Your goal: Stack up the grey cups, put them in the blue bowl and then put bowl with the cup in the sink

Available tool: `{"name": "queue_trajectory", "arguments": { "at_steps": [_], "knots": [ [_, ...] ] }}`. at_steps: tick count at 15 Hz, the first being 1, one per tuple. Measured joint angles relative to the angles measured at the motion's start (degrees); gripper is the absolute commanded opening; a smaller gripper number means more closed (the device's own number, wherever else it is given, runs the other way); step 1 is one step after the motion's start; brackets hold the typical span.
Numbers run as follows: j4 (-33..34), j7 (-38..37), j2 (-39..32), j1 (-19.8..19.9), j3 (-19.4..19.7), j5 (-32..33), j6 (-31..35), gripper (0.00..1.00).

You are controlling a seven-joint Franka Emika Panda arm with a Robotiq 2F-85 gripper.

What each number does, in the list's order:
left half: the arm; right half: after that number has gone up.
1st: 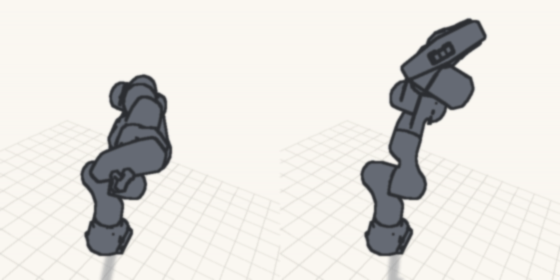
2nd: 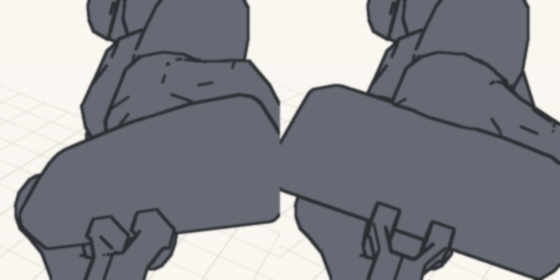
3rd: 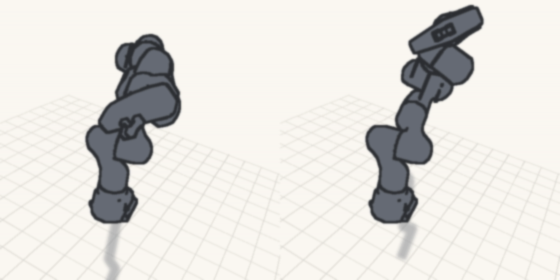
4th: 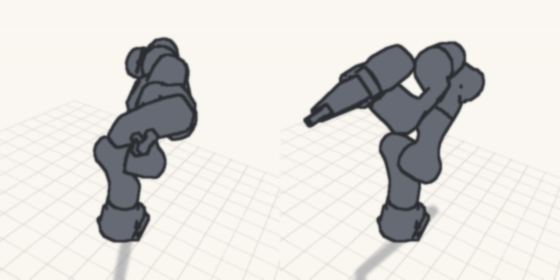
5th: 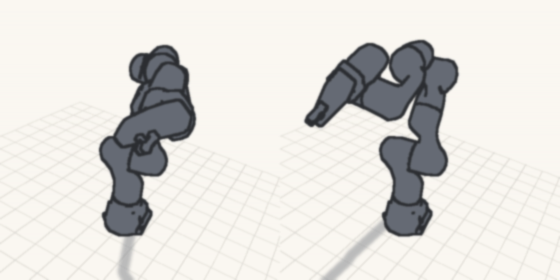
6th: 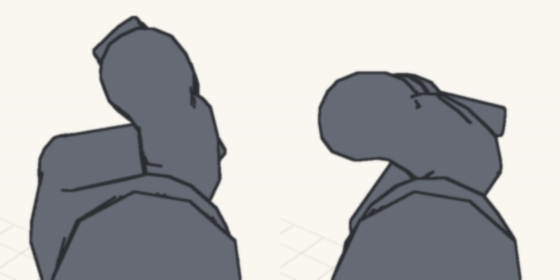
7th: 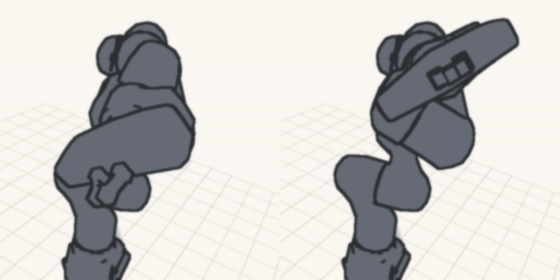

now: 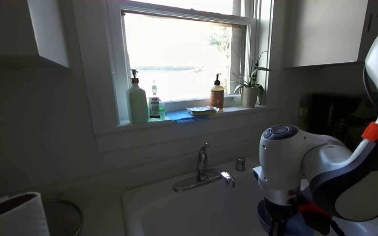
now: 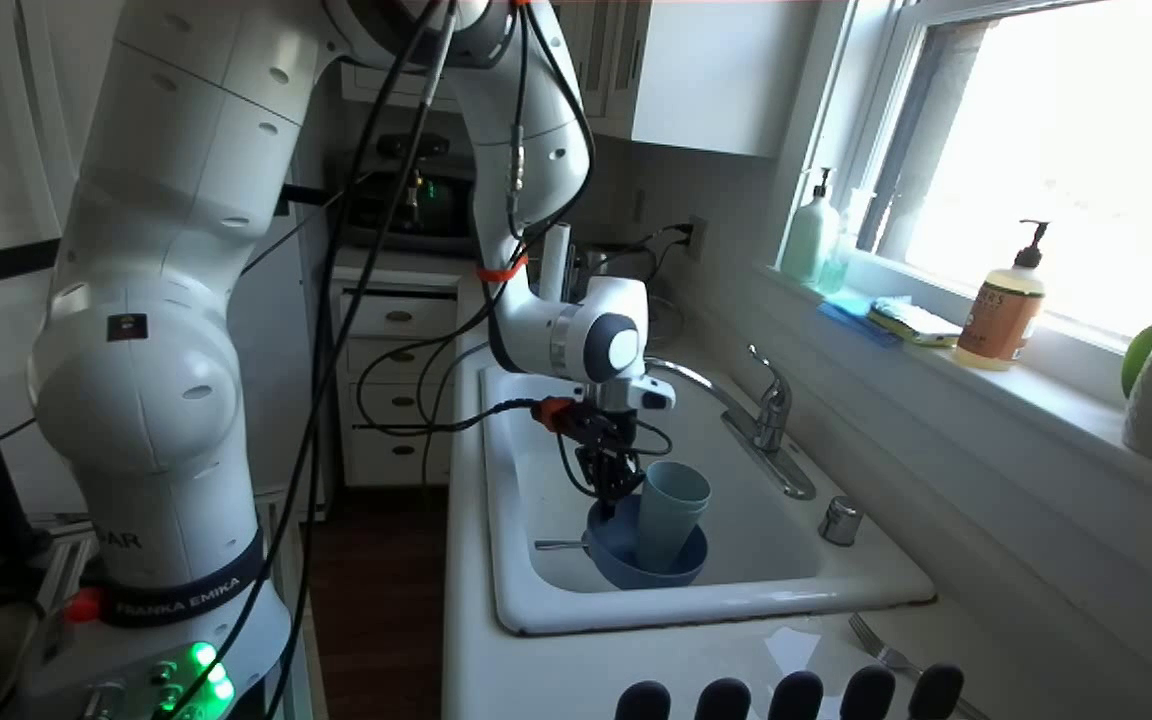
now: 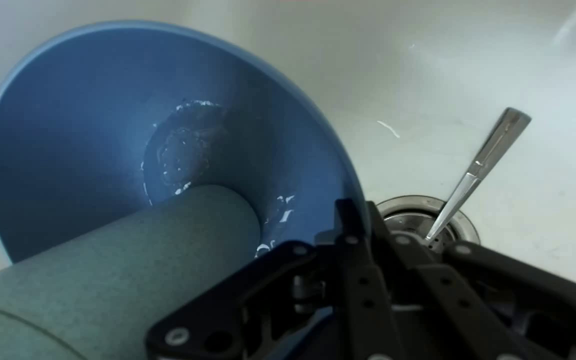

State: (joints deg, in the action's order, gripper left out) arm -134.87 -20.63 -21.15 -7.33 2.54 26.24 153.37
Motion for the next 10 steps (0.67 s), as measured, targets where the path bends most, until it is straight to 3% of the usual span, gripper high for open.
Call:
{"name": "queue_trajectory", "arguments": {
  "at_steps": [4, 9, 10],
  "knots": [
    [2.41, 0.7, -4.52, -1.86, 2.21, 0.0, 2.37, 0.05],
    [4.51, 1.25, -7.92, -2.78, 3.33, 0.0, 3.57, 0.05],
    [4.65, 1.28, -8.01, -2.79, 3.35, 0.0, 3.57, 0.01]
  ]
}}
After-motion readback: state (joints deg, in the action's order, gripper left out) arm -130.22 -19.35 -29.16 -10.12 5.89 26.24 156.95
